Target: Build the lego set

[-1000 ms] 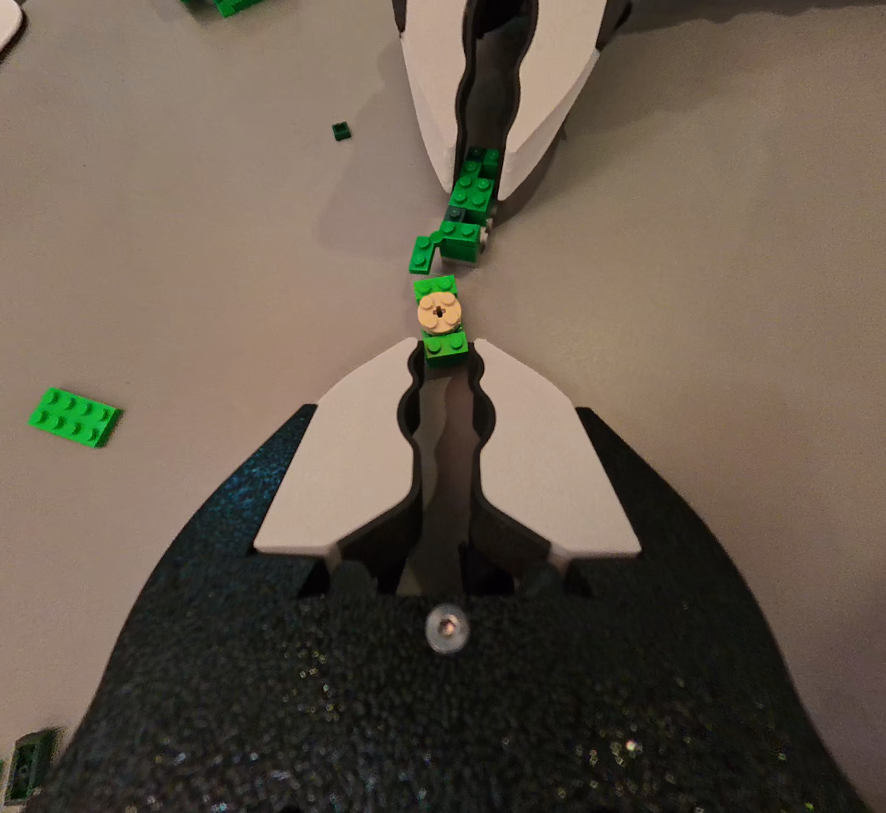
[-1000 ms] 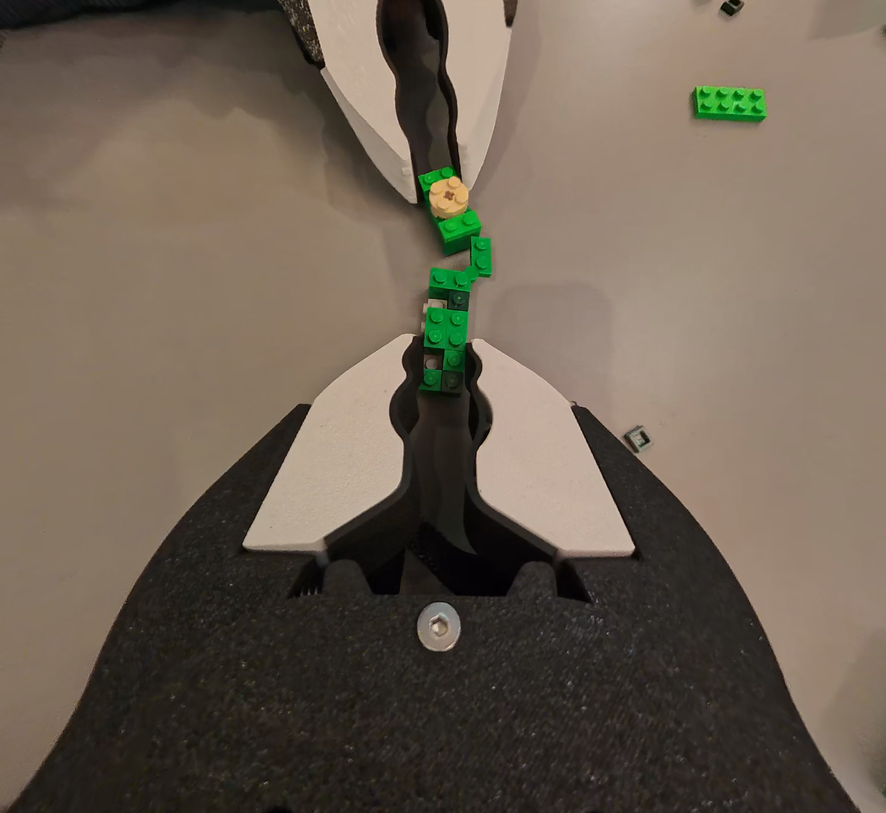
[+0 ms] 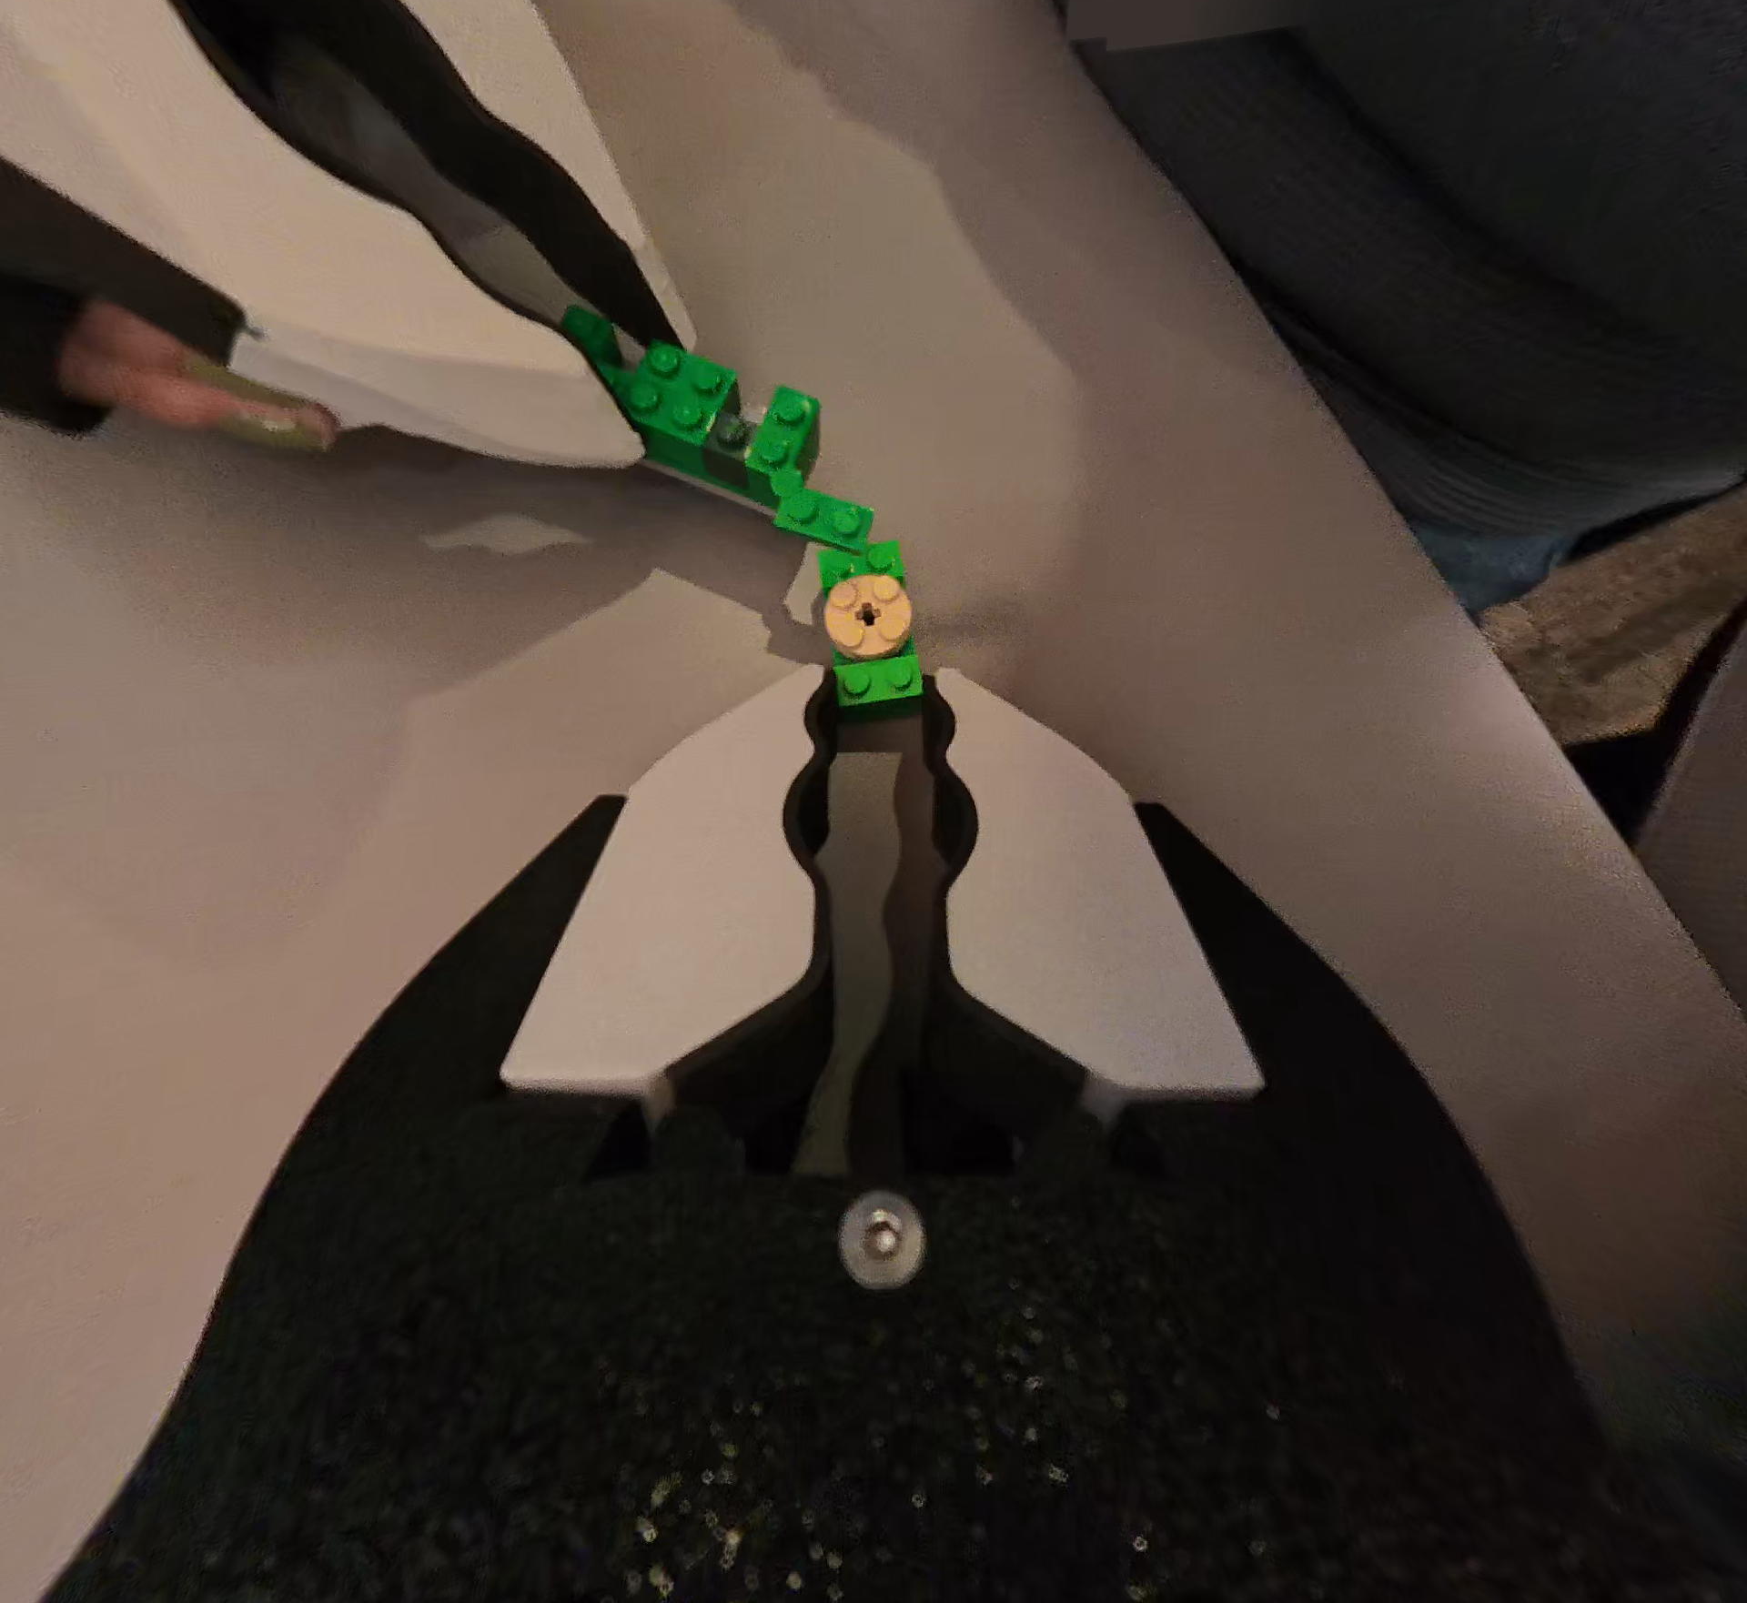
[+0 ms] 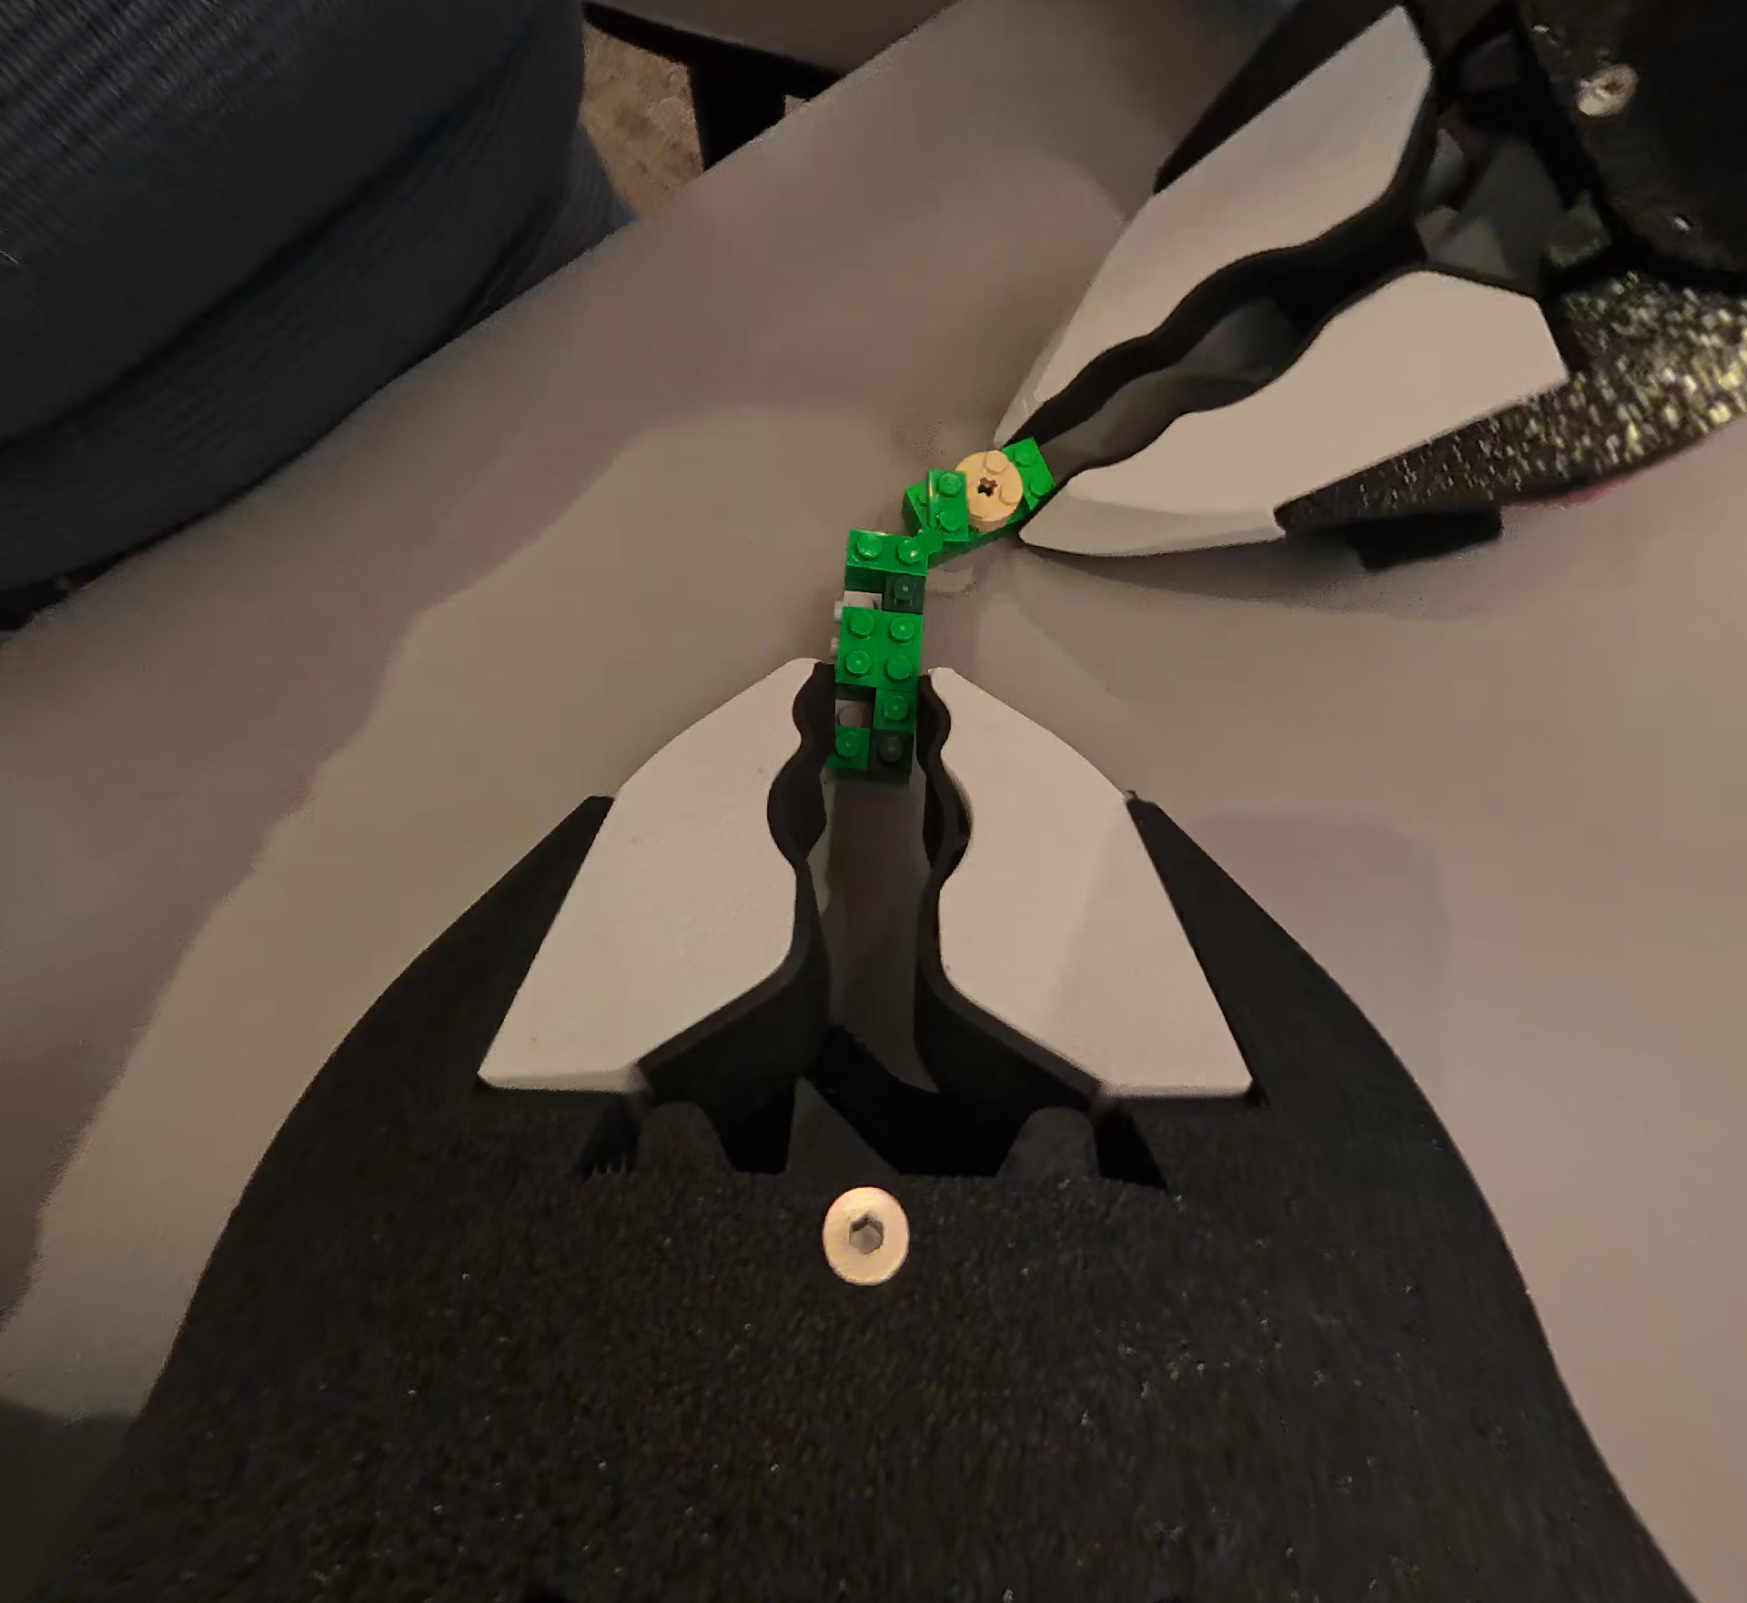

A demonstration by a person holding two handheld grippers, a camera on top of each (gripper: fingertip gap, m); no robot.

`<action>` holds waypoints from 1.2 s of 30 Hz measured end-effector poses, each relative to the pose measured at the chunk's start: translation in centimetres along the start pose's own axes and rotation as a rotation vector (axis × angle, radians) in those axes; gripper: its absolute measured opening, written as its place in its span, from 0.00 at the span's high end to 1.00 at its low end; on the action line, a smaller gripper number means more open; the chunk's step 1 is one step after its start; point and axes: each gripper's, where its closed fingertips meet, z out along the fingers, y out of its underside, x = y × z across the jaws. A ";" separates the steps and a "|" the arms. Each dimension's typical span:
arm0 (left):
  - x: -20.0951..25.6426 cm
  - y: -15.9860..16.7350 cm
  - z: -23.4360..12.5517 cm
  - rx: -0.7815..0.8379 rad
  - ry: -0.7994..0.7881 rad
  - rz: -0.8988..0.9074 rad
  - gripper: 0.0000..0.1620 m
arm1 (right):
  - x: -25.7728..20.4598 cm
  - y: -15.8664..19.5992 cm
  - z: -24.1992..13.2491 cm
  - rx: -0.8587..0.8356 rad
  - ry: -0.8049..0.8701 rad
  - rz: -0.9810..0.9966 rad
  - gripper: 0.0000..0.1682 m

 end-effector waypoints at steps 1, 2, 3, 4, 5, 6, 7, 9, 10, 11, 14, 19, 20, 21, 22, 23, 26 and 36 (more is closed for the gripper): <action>0.0 0.0 0.0 -0.004 0.027 0.007 0.90 | 0.0 0.0 0.2 -0.012 -0.013 -0.012 0.91; 0.0 0.0 0.0 -0.008 0.054 0.008 0.90 | 0.1 0.1 0.4 -0.026 -0.024 -0.023 0.91; -0.1 0.0 -0.1 -0.014 0.078 0.005 0.90 | 0.1 0.2 0.6 -0.039 -0.033 -0.033 0.91; -0.1 0.0 -0.1 -0.023 0.100 0.001 0.90 | 0.1 0.3 0.8 -0.049 -0.040 -0.041 0.91; -0.1 0.1 -0.1 -0.034 0.118 -0.004 0.90 | 0.2 0.4 0.8 -0.054 -0.045 -0.045 0.91; -0.1 0.1 -0.1 -0.044 0.129 -0.005 0.90 | 0.2 0.4 0.8 -0.054 -0.049 -0.046 0.91; -0.2 0.1 -0.1 -0.049 0.130 0.000 0.90 | 0.3 0.4 0.8 -0.054 -0.052 -0.045 0.91; -0.5 0.2 -0.3 -0.055 0.099 0.009 0.90 | 0.4 0.7 0.8 -0.061 -0.047 -0.042 0.91; -0.7 0.2 -0.4 -0.057 0.081 0.010 0.88 | 0.4 0.7 0.7 -0.062 -0.044 -0.043 0.91; -0.8 0.3 -0.5 -0.057 0.063 0.008 0.86 | 0.4 0.7 0.7 -0.060 -0.042 -0.043 0.91; -0.9 0.5 -0.9 -0.048 -0.003 -0.024 0.82 | 0.3 0.8 0.8 -0.059 -0.030 -0.041 0.91; -1.1 1.0 -2.2 -0.008 -0.204 -0.158 0.77 | 0.3 0.8 0.9 -0.071 0.007 -0.048 0.91; -0.8 0.7 -2.4 0.016 -0.243 -0.191 0.78 | 0.2 0.8 0.9 -0.074 0.016 -0.048 0.91; -0.2 0.1 -2.4 0.058 -0.270 -0.211 0.80 | 0.2 0.8 0.9 -0.076 0.024 -0.049 0.91; 0.2 -0.6 -2.5 0.102 -0.310 -0.230 0.81 | 0.2 0.8 0.9 -0.078 0.032 -0.051 0.91; 0.4 -1.1 -2.6 0.137 -0.364 -0.248 0.81 | 0.2 0.8 0.9 -0.078 0.041 -0.054 0.91; 0.3 -1.8 -2.9 0.206 -0.593 -0.299 0.81 | 0.1 0.8 1.0 -0.072 0.059 -0.053 0.91; 0.7 -0.3 0.0 0.126 -0.925 -0.597 0.71 | -0.1 0.7 1.2 -0.051 0.121 -0.040 0.91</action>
